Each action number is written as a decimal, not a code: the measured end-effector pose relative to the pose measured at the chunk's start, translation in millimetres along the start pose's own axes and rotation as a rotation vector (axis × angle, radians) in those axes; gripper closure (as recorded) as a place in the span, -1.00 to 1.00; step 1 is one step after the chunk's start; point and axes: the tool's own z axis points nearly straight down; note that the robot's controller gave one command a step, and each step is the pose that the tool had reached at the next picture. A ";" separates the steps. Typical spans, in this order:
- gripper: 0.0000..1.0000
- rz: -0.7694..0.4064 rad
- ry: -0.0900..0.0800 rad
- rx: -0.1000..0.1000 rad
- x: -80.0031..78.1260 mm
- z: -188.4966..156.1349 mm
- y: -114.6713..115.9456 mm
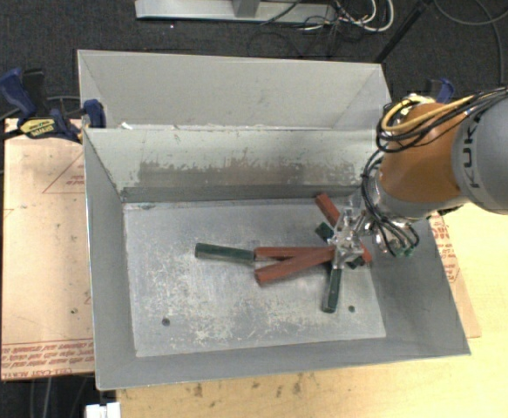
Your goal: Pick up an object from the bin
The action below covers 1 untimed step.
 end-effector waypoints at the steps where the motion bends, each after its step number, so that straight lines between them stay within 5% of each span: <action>1: 1.00 -0.023 0.026 -0.001 -2.9 -139.5 -5.6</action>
Offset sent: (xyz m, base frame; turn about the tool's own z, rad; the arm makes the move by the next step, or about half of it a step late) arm 0.0000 0.0000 0.0000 0.0000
